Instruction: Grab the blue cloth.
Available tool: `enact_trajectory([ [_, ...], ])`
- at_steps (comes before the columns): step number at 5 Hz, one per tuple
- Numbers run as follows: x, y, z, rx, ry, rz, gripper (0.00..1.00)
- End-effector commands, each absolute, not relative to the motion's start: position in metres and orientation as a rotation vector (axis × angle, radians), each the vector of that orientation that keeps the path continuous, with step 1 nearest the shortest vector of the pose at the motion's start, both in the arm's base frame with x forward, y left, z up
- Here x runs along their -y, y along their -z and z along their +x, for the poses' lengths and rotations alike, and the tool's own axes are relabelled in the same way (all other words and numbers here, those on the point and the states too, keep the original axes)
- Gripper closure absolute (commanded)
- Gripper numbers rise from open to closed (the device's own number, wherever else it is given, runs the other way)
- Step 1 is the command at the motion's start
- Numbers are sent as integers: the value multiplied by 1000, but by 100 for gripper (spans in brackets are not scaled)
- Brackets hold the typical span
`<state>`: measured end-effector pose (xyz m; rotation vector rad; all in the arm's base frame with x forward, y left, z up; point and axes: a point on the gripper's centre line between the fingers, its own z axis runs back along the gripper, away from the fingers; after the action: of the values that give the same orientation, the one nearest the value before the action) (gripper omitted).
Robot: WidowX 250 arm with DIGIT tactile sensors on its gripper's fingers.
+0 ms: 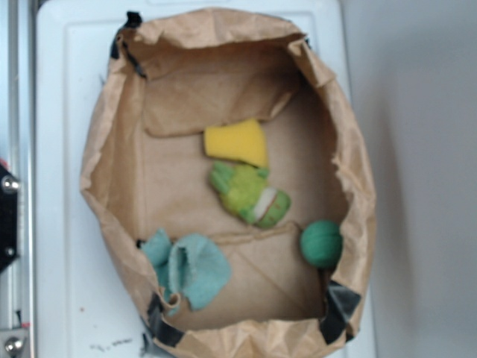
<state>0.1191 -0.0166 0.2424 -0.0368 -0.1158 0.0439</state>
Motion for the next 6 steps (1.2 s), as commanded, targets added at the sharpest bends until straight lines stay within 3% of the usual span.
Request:
enact_trajectory([
  [1, 17, -242, 119, 116, -44, -37, 0],
  [2, 14, -241, 169, 140, -73, -44, 0],
  [3, 0, -232, 204, 158, -139, -19, 0],
  [5, -37, -187, 246, 133, -438, 20, 0],
  [6, -44, -166, 256, 142, -578, -3, 0],
])
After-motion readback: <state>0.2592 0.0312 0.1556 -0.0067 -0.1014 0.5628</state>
